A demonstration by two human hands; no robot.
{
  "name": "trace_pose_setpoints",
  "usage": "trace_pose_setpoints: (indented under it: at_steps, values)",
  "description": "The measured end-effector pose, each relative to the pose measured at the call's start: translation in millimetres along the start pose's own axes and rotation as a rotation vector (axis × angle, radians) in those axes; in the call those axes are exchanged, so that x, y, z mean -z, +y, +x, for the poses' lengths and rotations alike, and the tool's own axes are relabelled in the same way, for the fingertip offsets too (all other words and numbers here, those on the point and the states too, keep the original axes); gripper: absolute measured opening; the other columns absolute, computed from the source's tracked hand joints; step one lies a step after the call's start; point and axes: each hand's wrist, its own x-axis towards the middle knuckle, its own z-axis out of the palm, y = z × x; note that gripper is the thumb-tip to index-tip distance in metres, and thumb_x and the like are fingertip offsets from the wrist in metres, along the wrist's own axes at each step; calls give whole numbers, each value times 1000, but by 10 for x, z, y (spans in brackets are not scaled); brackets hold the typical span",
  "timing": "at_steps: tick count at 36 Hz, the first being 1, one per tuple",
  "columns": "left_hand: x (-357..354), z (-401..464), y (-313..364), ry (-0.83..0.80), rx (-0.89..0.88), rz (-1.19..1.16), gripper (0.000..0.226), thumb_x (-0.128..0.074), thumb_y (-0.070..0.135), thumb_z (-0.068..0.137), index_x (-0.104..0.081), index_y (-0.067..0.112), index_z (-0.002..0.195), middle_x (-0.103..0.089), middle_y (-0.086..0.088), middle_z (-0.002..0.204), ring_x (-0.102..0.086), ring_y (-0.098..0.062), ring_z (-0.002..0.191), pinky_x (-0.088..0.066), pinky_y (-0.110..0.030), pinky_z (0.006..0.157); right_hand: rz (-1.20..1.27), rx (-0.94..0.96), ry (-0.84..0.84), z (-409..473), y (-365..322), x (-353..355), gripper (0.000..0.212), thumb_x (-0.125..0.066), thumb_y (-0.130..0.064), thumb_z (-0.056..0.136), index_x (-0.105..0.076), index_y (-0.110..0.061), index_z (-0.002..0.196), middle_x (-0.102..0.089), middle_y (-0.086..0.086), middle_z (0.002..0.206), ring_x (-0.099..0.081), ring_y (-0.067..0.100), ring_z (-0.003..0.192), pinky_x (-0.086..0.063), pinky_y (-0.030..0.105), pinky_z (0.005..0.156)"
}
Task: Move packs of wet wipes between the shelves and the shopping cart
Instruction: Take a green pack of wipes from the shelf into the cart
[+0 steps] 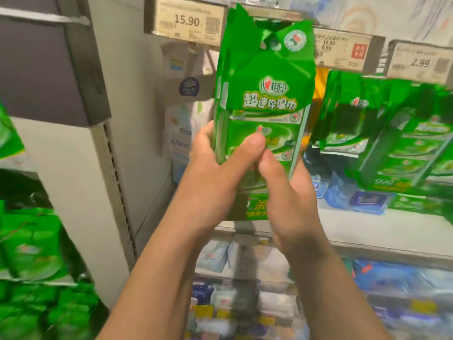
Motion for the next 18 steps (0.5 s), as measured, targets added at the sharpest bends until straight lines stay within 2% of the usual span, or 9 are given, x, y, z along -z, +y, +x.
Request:
trace_pose_setpoints:
  at_steps: [4,9,10,12,14,16,18]
  values:
    - [36,-278,56,65,22,-52,86,-86,48,58,-48,20,129,-72,-5,124,-74,-21,108,-57,-48,97,18,-78,12,-224,-45,3,19,-69,-25,89,-72,-18,107,-78,4,101,-75,21,95,-60,34,77]
    - [21,-653,136,109,35,-83,93,-93,41,63,-51,5,137,-70,-19,126,-73,-36,108,-56,-57,96,9,-81,-46,-480,-97,18,27,-72,-35,77,-73,-21,100,-78,0,95,-75,17,89,-59,33,74]
    - [16,-739,160,130,39,-94,88,-94,38,65,-54,3,135,-71,-20,123,-73,-37,106,-57,-56,95,28,-78,-65,-536,-115,7,24,-72,-32,79,-73,-20,99,-78,-1,95,-74,15,88,-59,31,74]
    - [-11,-945,204,203,21,-114,61,-93,26,69,-66,6,120,-76,-18,112,-76,-35,99,-61,-49,88,93,-82,-90,-670,-150,-15,18,-67,-25,85,-70,-18,102,-77,-3,94,-73,12,87,-57,26,73]
    - [-60,-1183,238,287,9,-143,40,-88,19,72,-72,10,107,-78,-17,105,-76,-35,95,-63,-46,84,157,-102,-99,-840,-167,-25,23,-66,-27,88,-68,-17,109,-75,1,103,-71,17,96,-57,31,80]
    - [-83,-1441,252,373,14,-174,48,-84,22,75,-68,6,117,-77,-18,107,-76,-37,96,-62,-50,86,202,-157,-54,-1024,-132,-9,36,-65,-33,87,-64,-18,120,-71,8,120,-67,26,113,-55,41,96]
    - [-69,-1706,258,483,11,-201,57,-86,24,74,-65,5,124,-77,-17,108,-76,-36,96,-62,-53,85,275,-276,-12,-1239,-71,3,46,-64,-38,85,-61,-19,127,-68,9,124,-65,25,117,-51,44,102]
